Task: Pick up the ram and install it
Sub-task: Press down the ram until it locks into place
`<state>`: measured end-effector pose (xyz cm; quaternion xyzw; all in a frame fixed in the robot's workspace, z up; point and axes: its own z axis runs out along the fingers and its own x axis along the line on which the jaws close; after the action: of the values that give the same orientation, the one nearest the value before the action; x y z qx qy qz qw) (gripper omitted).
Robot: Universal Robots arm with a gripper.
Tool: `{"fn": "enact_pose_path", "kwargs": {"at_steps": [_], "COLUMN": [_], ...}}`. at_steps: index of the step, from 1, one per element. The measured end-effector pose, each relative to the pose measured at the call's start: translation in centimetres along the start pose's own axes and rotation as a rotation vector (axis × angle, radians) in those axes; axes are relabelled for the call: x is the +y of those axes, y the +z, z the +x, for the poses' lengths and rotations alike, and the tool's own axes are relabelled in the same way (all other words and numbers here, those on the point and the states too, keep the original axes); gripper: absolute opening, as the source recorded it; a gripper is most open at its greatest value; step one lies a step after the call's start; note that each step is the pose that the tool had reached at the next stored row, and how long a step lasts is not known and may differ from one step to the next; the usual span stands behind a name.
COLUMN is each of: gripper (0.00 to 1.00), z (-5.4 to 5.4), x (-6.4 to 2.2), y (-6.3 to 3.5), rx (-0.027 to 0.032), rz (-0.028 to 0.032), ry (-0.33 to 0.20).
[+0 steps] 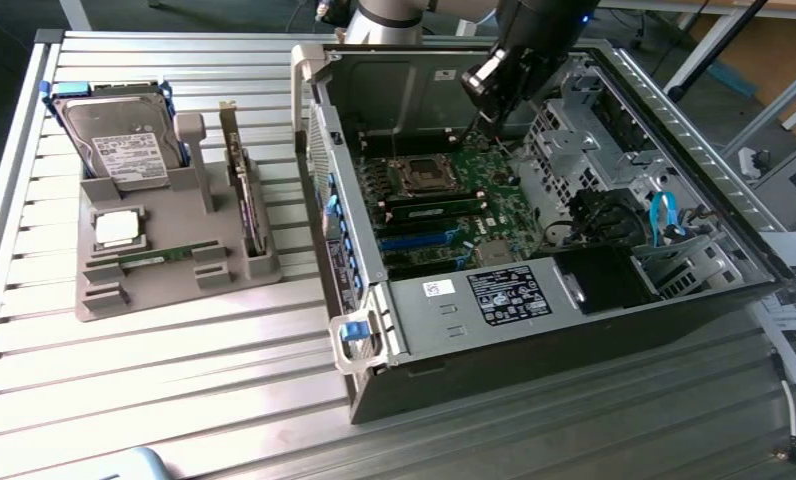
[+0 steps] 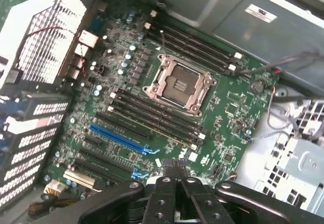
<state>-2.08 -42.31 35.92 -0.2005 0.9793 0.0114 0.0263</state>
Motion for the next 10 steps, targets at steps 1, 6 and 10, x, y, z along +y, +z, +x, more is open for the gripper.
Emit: {"fn": "enact_pose_path", "kwargs": {"at_steps": [1, 6, 10], "gripper": [0.11, 0.11, 0.11], "z": [0.00, 0.00, 0.00], "x": [0.00, 0.00, 0.00], "y": [0.01, 0.02, 0.03], "rx": [-0.0003, -0.0012, -0.0020], "rz": [0.0015, 0.0058, 0.0097], "ry": [0.028, 0.103, 0.173]}}
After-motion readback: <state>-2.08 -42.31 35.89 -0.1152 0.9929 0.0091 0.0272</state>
